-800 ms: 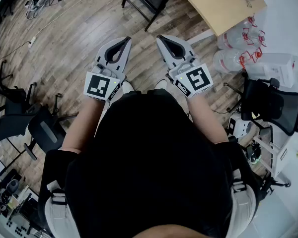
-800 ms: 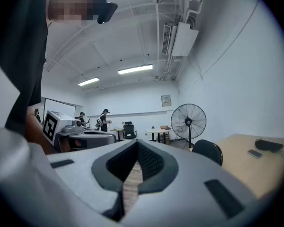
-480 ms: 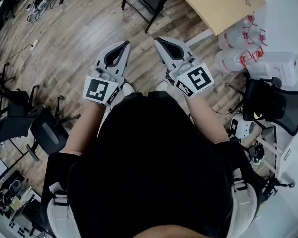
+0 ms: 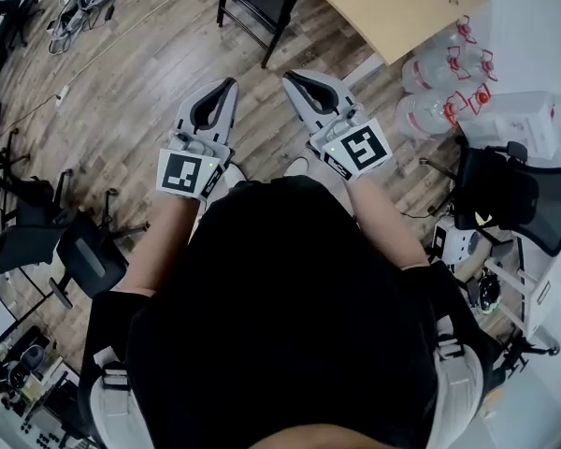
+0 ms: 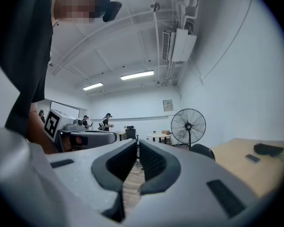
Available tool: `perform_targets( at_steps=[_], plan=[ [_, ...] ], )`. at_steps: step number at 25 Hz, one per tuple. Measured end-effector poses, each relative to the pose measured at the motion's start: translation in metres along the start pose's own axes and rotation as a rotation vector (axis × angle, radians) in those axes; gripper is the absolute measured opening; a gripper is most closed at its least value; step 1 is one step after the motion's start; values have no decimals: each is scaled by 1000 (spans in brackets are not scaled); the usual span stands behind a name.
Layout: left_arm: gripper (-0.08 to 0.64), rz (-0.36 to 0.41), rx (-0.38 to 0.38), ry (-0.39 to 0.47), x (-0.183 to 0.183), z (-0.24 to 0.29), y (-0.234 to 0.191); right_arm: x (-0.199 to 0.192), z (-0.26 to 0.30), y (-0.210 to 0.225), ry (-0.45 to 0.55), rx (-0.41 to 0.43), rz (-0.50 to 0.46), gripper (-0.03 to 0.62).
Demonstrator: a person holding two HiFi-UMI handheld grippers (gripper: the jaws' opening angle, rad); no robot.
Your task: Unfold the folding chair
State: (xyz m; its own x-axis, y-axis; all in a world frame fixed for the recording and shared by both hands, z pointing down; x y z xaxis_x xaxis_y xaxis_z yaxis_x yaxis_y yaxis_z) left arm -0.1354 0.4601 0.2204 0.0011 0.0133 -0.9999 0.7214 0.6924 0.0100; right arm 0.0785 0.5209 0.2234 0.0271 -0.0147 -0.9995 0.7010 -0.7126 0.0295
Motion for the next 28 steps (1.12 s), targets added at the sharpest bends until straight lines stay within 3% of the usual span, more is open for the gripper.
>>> perform_targets(
  at_steps=[7,15,22,28],
  plan=[
    [106,-7,22,-29,-2,29,45,-2,-41,30,5,1,-13,23],
    [177,32,56,-40,-1,51,68,-8,-63,63,-5,11,19,221],
    [212,39,70,-62,-9,81,55,-10,-52,95,-18,0,22,275],
    [219,22,67,-60,-20,125,17,-13,-20,136,-42,-22,20,295]
  ],
)
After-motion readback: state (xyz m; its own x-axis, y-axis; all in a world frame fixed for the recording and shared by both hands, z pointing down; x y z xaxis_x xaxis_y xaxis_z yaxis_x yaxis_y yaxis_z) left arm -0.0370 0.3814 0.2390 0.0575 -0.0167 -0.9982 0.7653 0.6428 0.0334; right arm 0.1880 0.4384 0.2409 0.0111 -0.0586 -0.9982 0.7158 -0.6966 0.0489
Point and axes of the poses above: the fingertips, and each gripper's own axes: z forward along the fingers, y to its right, x out of its top, the point moved 10 cm from there along -z, backward along the fingers, and after that the axes turned 15 degrees about x, right-handed, at the moved point
